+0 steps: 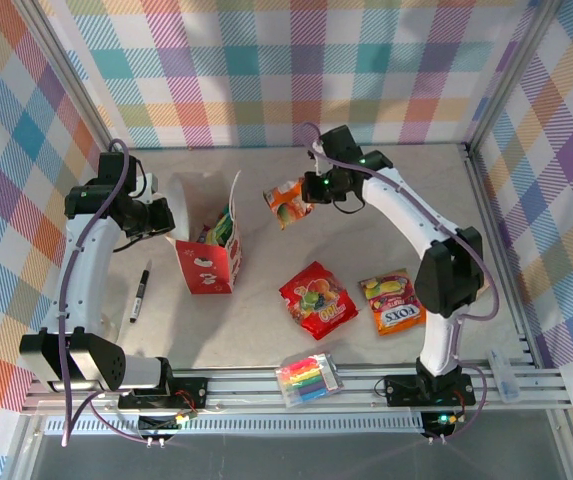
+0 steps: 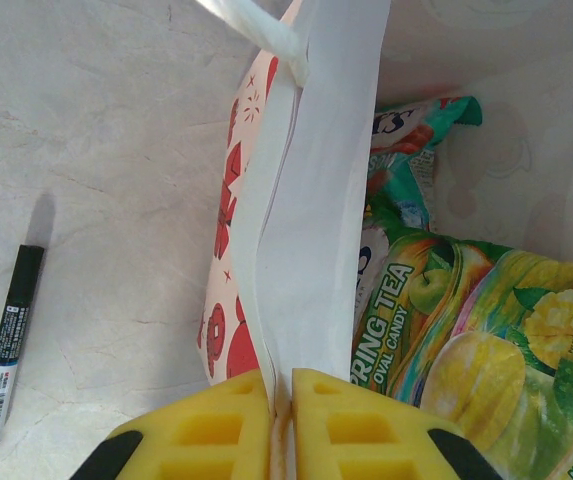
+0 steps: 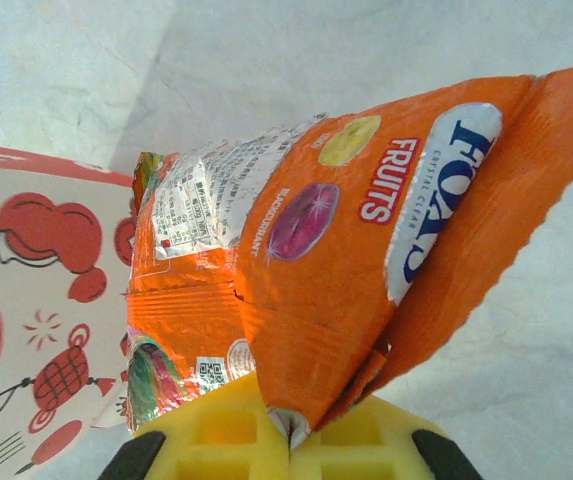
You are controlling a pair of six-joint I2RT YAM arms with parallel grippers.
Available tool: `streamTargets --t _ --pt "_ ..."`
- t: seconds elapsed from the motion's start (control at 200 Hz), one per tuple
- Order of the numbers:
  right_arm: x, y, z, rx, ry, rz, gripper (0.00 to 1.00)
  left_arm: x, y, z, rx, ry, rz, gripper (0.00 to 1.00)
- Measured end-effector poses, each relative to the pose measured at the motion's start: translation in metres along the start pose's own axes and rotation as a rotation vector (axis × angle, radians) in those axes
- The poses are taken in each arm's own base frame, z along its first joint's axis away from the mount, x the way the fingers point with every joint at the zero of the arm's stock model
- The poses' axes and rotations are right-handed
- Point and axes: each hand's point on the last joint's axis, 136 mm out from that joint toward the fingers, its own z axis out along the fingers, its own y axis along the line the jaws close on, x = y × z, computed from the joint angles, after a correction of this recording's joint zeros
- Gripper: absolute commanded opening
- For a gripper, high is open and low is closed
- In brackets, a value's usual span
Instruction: Place the snacks into the paper bag
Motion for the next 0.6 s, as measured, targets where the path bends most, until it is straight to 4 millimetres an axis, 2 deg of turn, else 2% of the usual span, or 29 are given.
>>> streamTargets --t 0.28,0.6 --pt "-0.026 0.012 -0.052 0.098 -0.151 -0.100 0.00 -0.002 0.000 -0.002 -0.006 -0.007 -0.008 0.13" --pt "-0.050 0.080 -0.112 0.156 -0.364 -0.335 0.00 -0.001 0.000 -0.005 -0.007 -0.003 -0.023 0.14"
